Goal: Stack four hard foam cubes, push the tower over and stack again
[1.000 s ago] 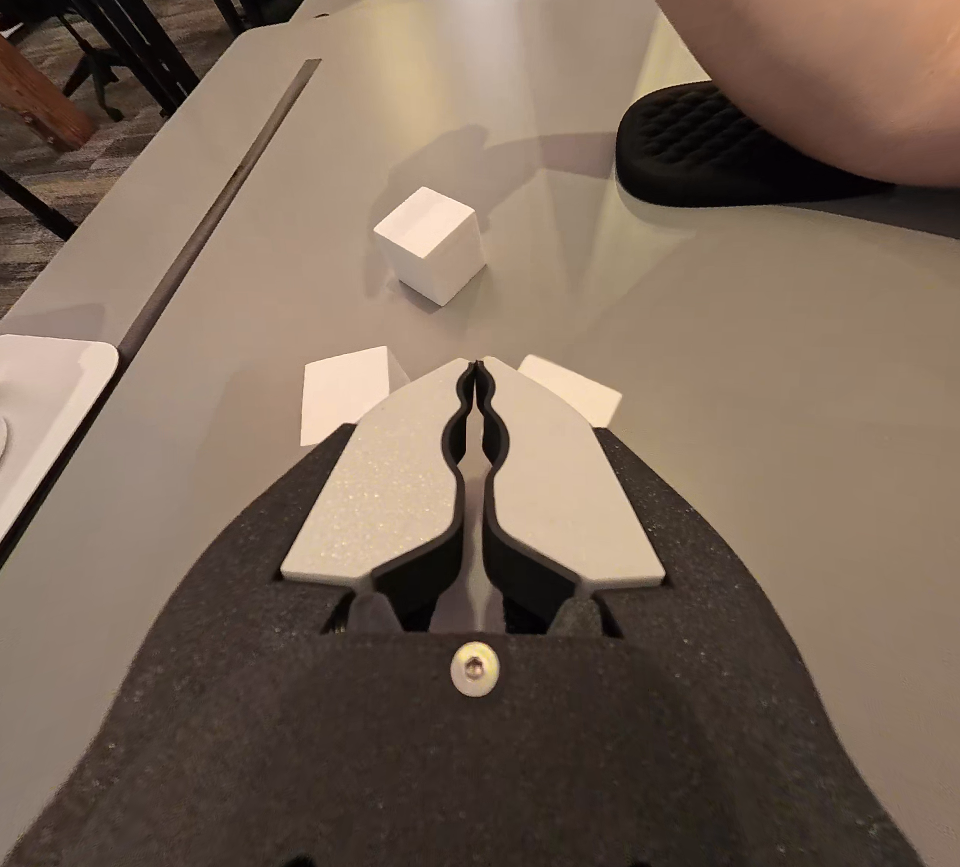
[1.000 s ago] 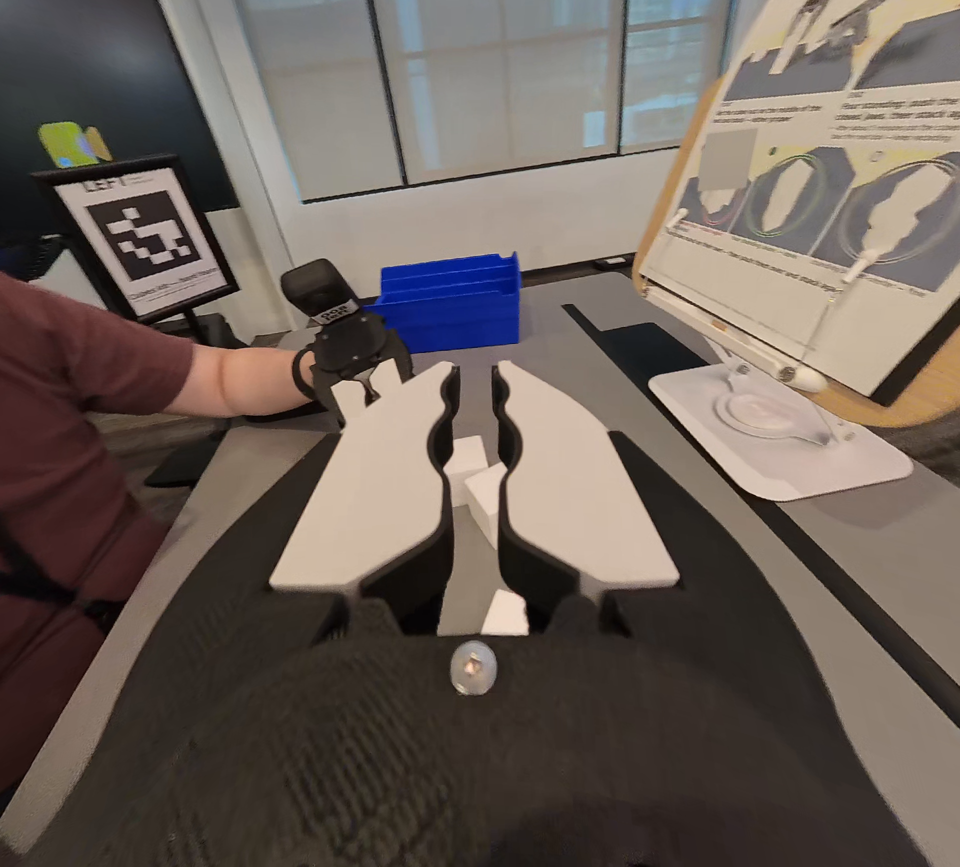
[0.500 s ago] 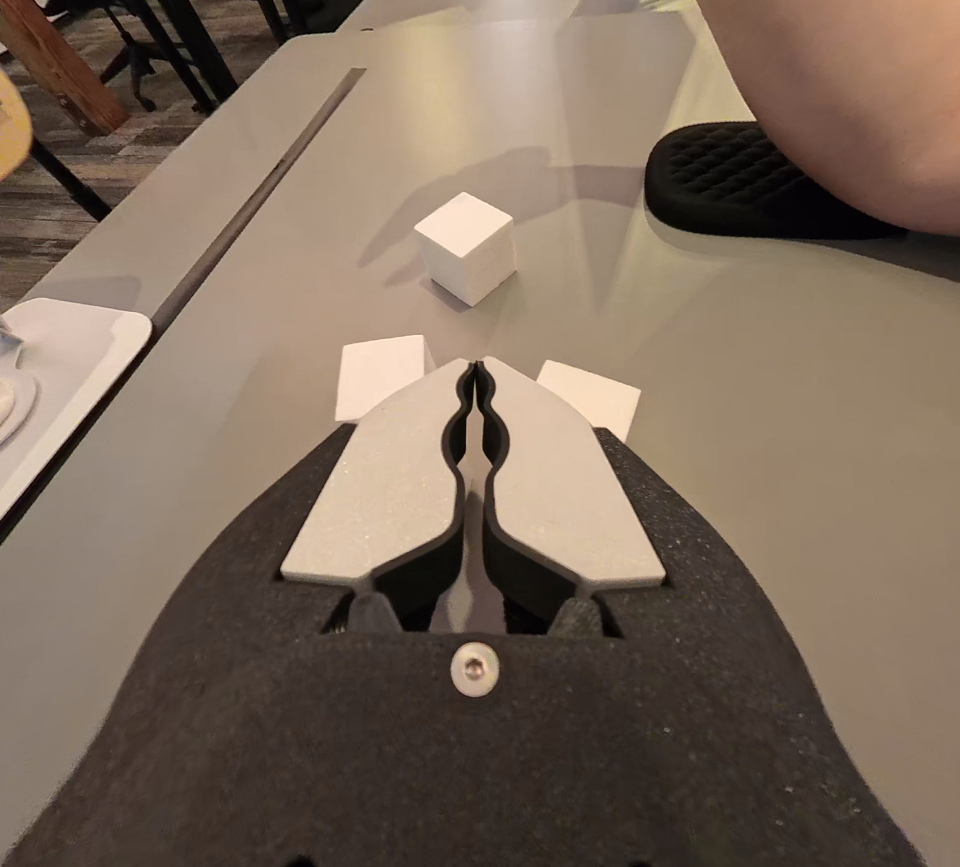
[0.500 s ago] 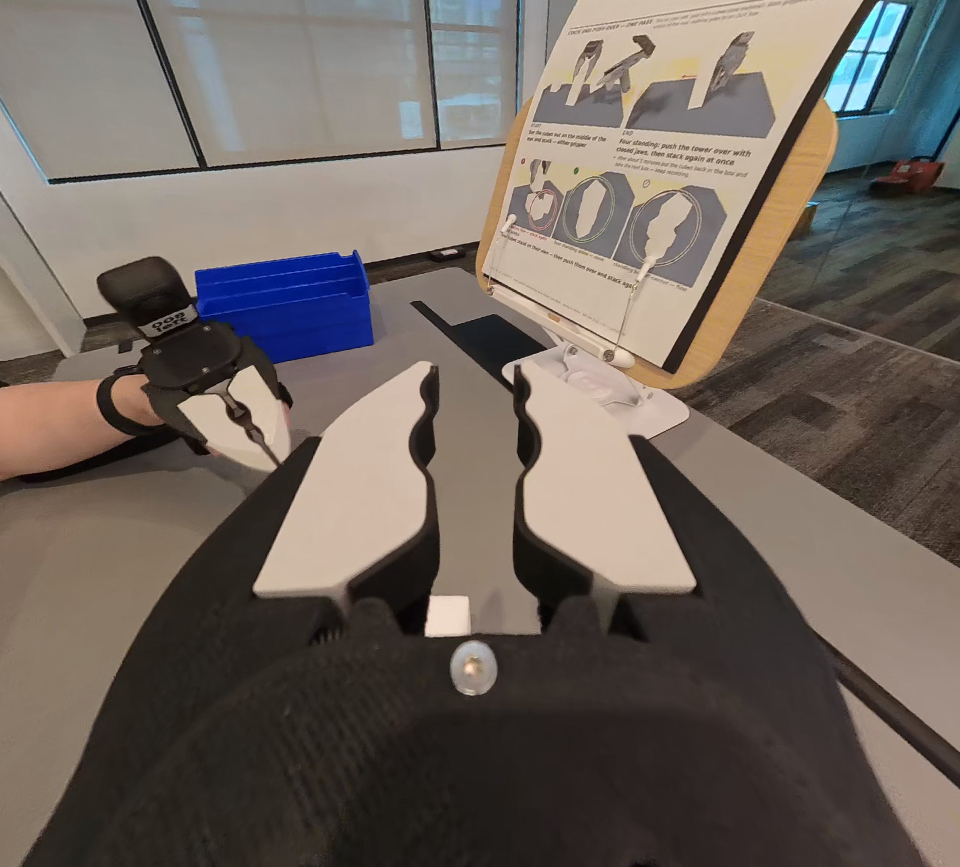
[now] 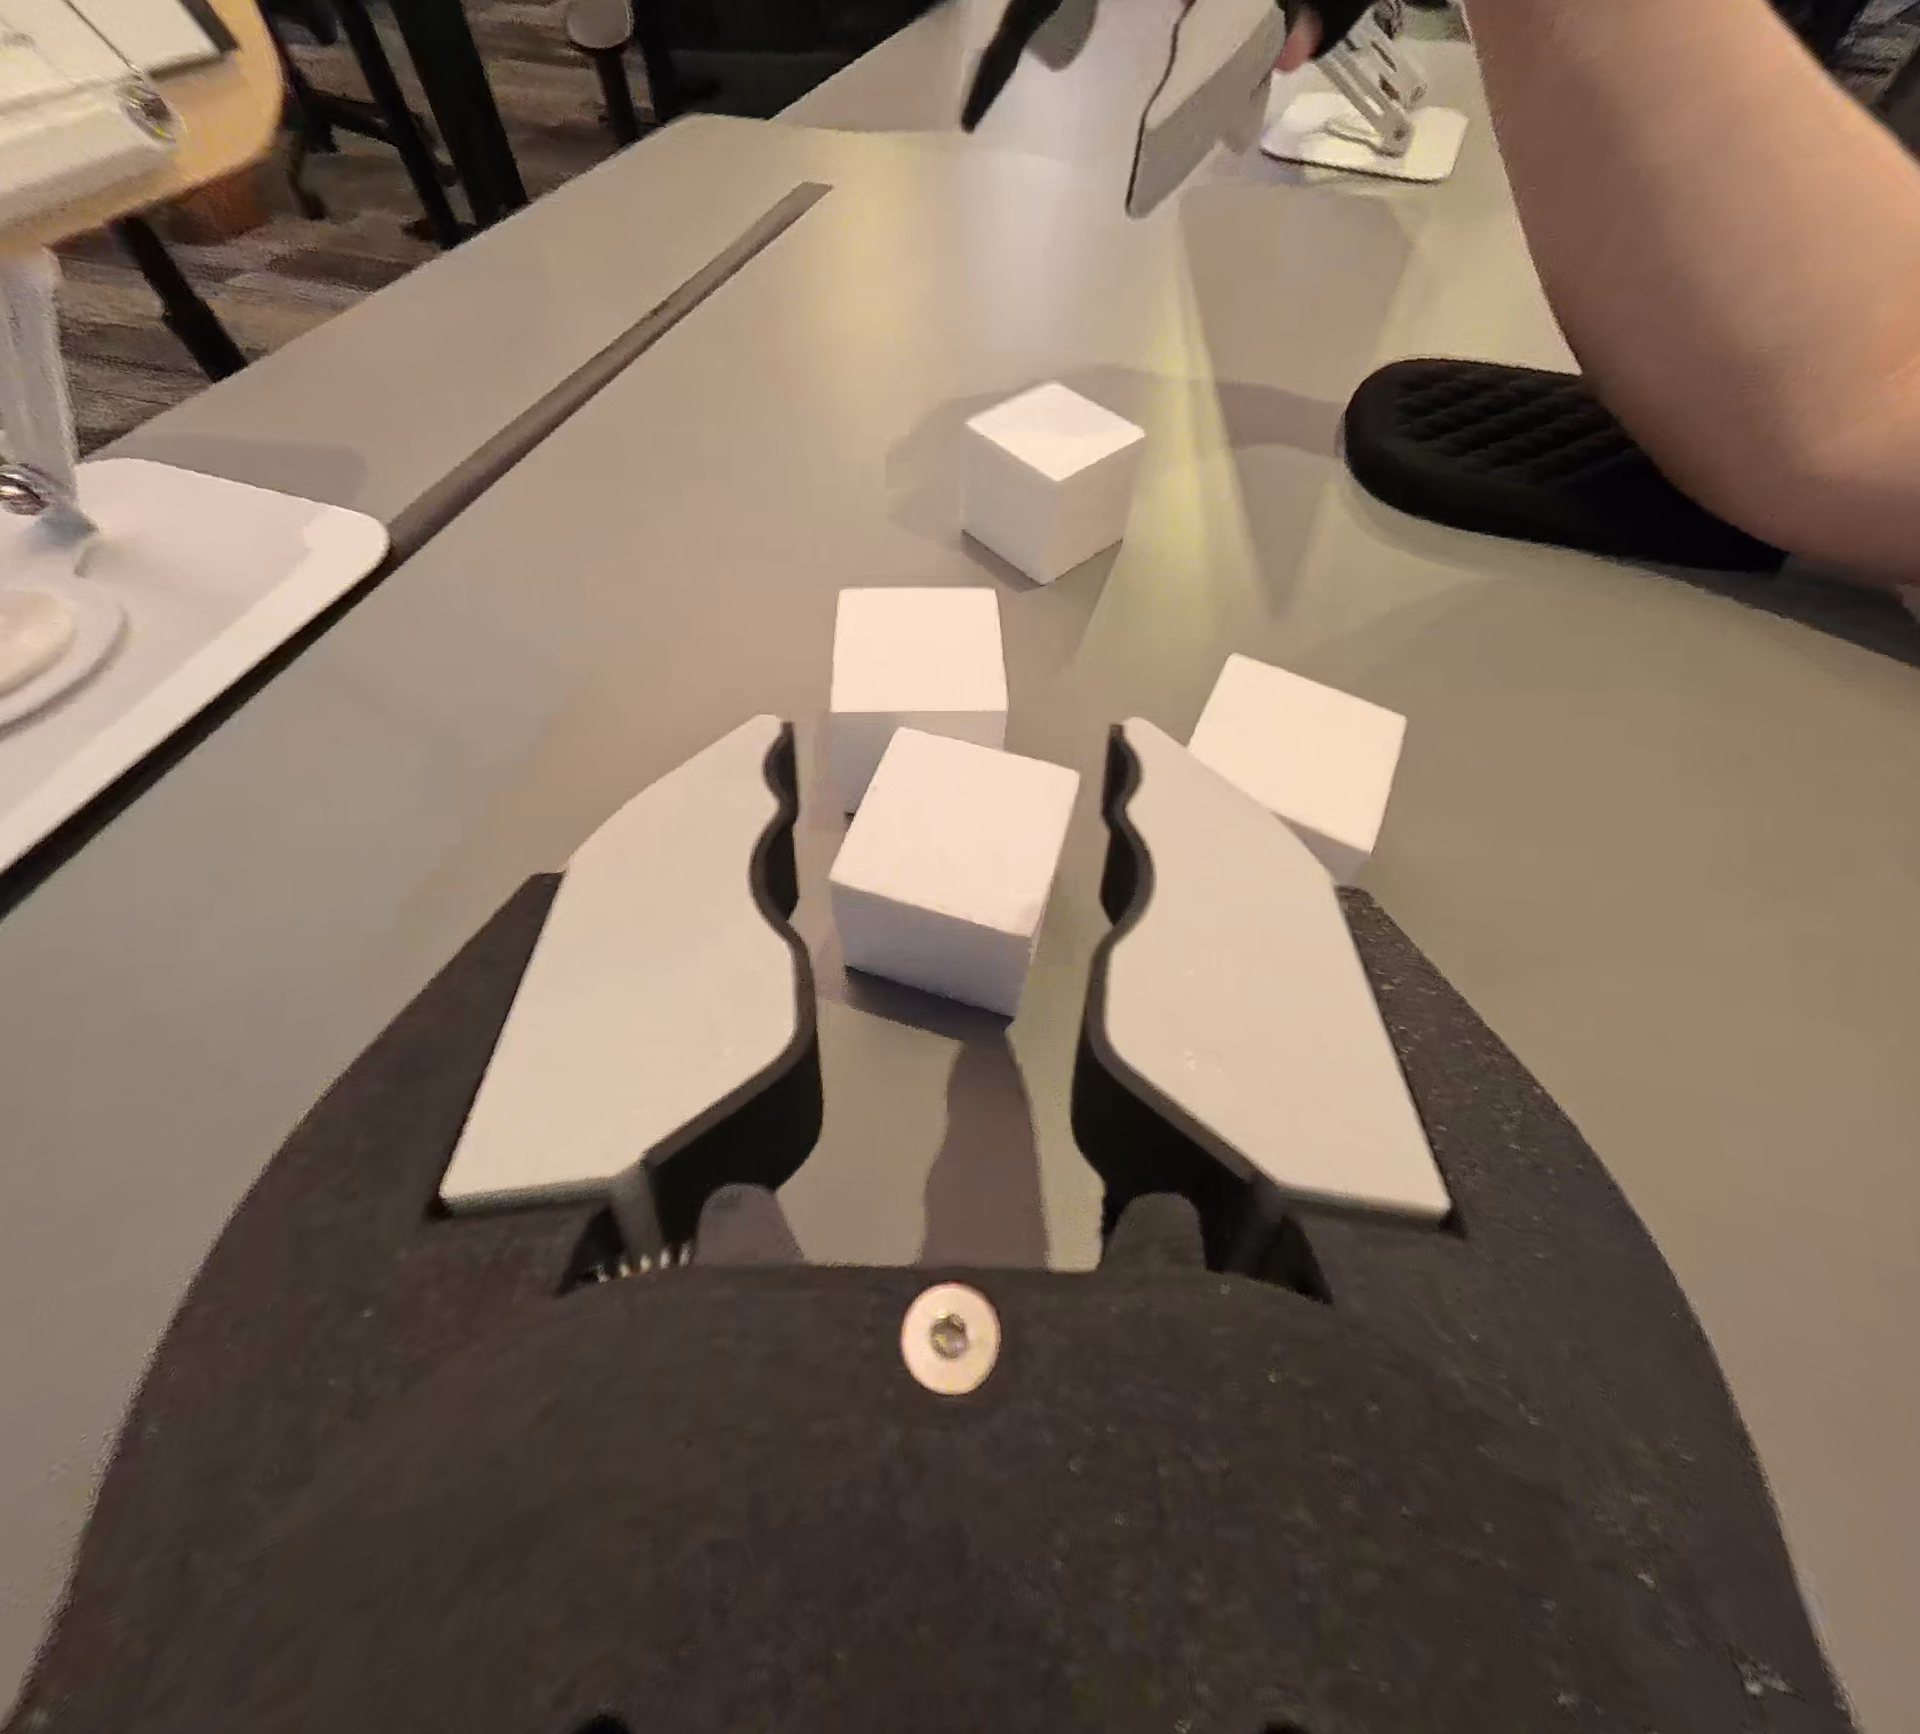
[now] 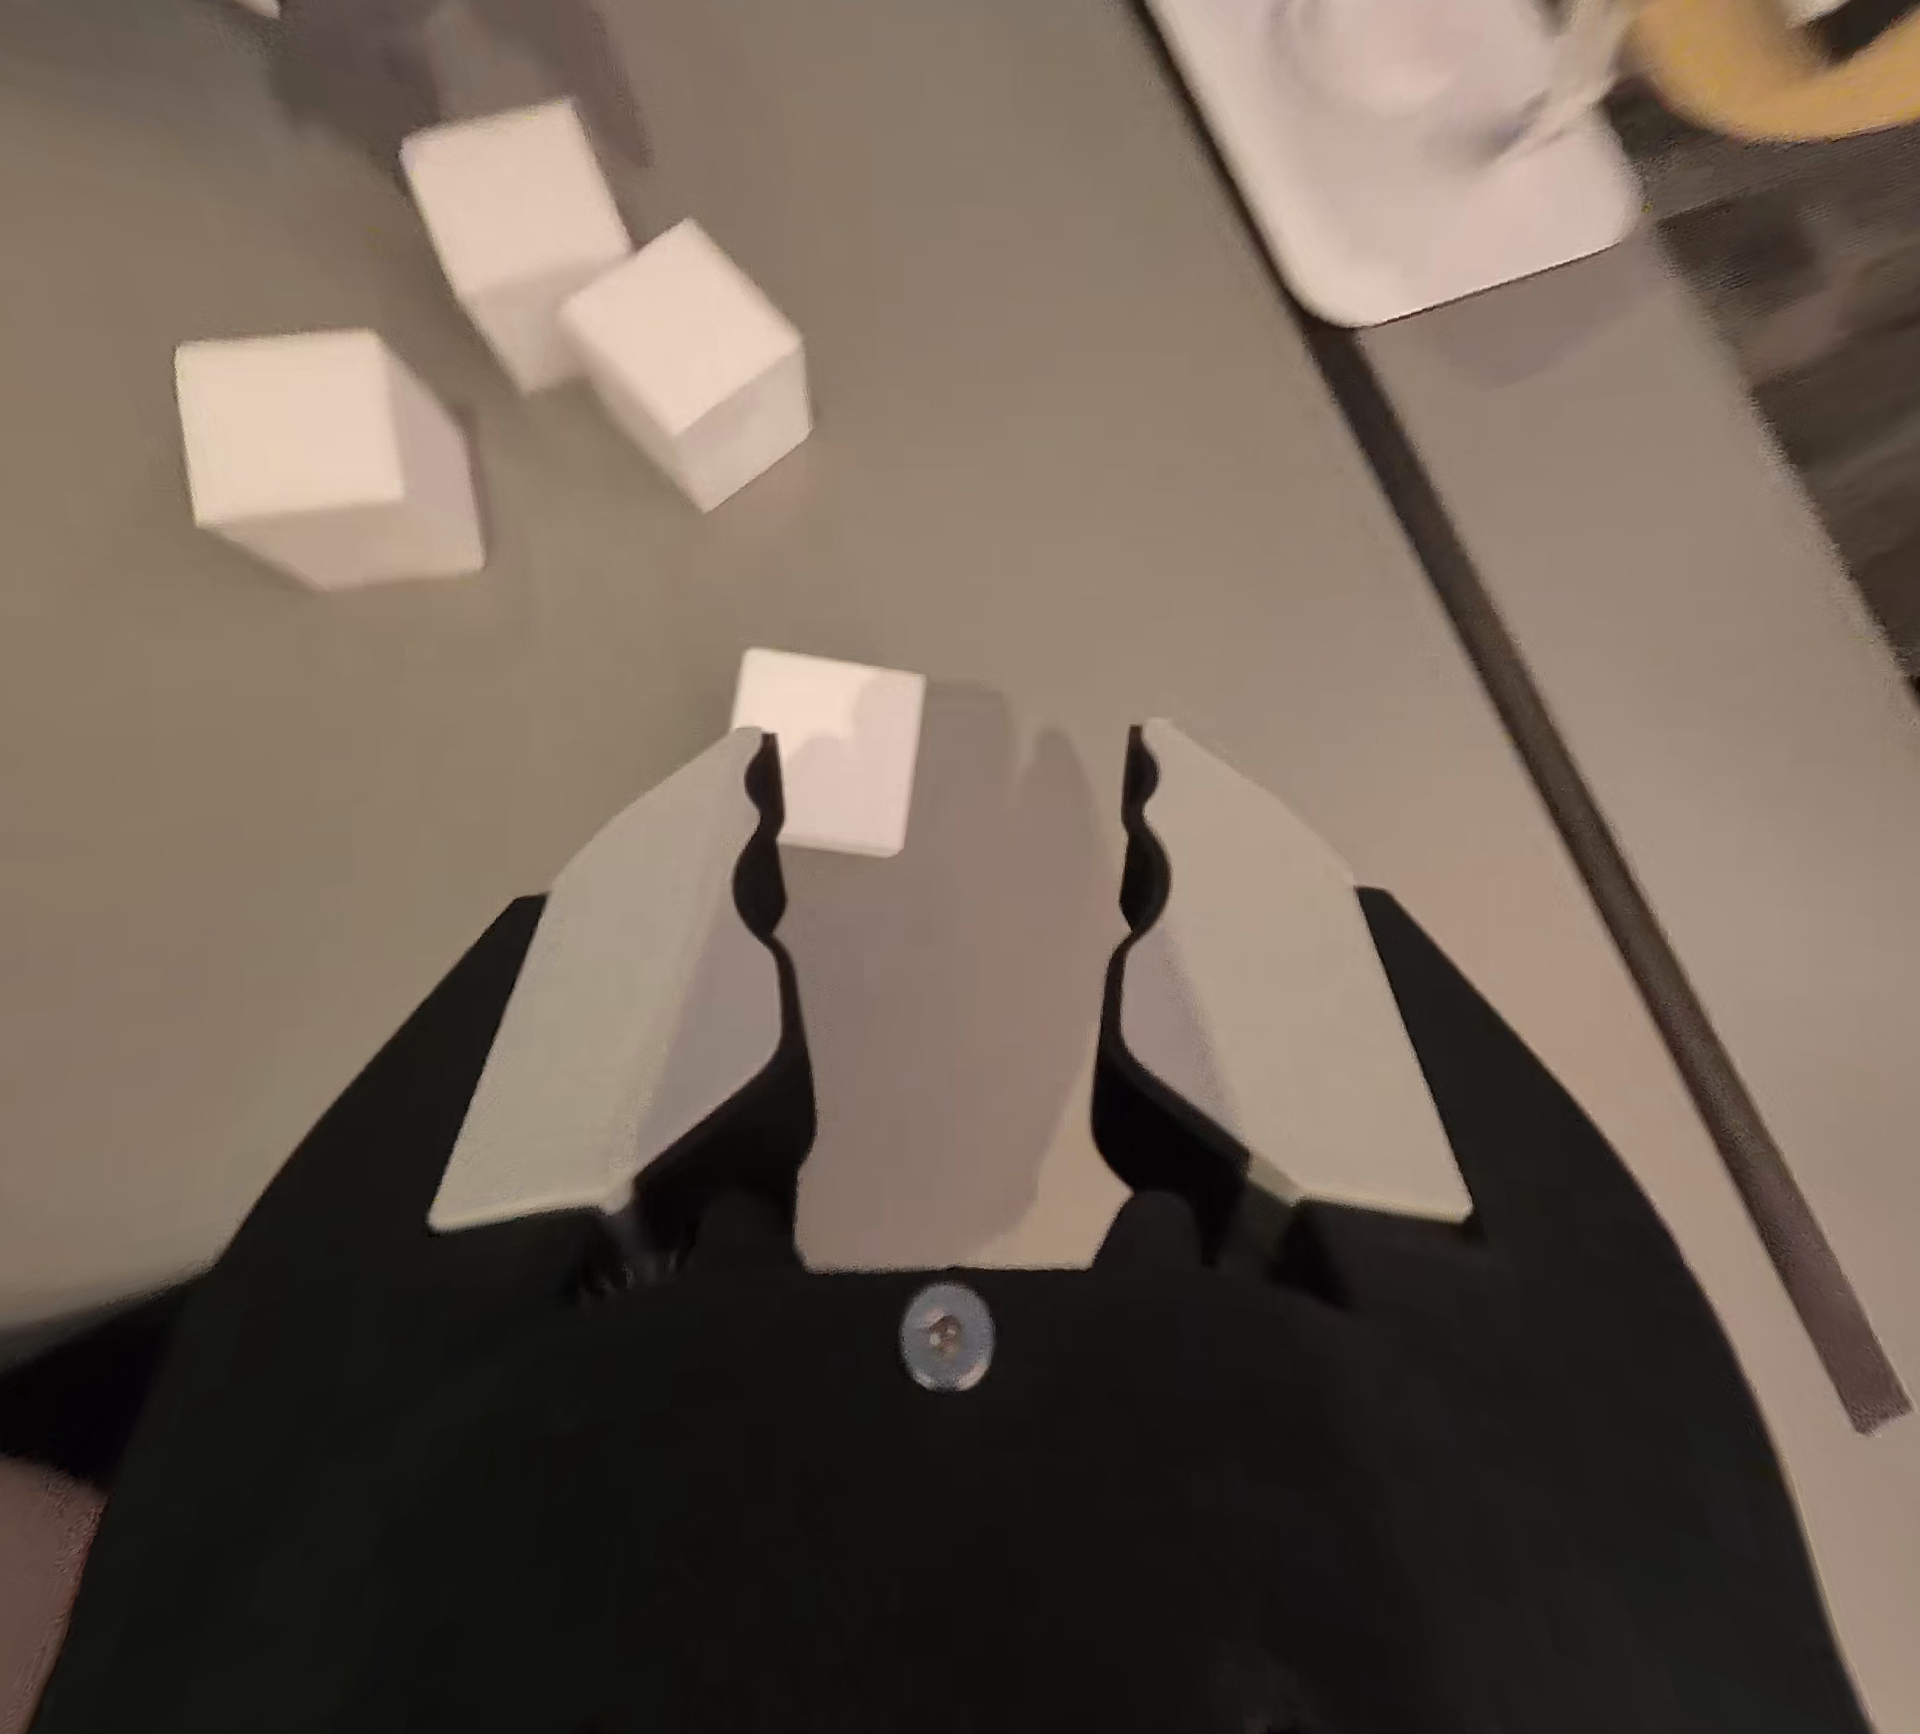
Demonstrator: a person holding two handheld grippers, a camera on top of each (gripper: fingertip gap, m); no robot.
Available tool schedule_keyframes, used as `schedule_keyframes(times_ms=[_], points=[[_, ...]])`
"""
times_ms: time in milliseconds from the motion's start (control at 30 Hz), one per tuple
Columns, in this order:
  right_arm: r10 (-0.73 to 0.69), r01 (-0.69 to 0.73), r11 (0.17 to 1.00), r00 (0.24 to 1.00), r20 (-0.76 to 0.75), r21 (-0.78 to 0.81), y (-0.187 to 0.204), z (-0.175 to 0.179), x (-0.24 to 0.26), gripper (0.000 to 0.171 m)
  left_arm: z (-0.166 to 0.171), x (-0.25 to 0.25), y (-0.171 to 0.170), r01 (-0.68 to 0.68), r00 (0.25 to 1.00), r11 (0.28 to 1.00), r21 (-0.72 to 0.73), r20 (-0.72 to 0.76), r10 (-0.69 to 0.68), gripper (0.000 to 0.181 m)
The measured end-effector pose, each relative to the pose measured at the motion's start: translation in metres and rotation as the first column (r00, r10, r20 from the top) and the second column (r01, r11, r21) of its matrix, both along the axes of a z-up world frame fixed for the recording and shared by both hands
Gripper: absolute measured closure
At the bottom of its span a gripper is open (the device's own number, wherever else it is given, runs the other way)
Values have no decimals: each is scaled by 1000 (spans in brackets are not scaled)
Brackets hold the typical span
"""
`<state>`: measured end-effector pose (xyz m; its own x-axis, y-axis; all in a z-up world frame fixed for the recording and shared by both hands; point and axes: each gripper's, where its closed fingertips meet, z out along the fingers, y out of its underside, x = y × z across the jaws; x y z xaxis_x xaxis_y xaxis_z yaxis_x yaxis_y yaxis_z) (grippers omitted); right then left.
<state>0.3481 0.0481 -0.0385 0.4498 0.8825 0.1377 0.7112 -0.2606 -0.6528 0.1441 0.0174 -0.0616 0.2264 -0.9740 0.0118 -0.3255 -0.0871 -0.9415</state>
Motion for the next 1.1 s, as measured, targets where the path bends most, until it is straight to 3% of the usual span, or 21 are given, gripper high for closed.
schedule_keyframes(times_ms=[200, 300, 500, 800, 967, 1100], points=[[70, -38, 985, 980, 189, -167, -15, -49, -20, 95, -47, 5, 1, 27, 976, 996, 85, -216, -8, 109], [56, 6, 979, 953, 299, -204, -15, -67, -17, 94, -54, 11, 1, 17, 975, 996, 83, -222, 2, 108], [60, 31, 968, 935, 349, -249, -16, -87, -17, 94, -65, 13, 7, -9, 970, 996, 88, -240, 30, 114], [52, 55, 964, 919, 390, -259, -14, -97, -8, 113, -62, 11, 12, -31, 970, 992, 126, -235, 60, 121], [56, 46, 970, 915, 399, -240, -11, -96, -2, 113, -50, 7, 14, -46, 976, 991, 129, -205, 72, 121], [97, -47, 984, 950, 296, -173, -5, -72, -24, 113, -30, -3, 22, -71, 975, 982, 173, -196, 105, 121]])
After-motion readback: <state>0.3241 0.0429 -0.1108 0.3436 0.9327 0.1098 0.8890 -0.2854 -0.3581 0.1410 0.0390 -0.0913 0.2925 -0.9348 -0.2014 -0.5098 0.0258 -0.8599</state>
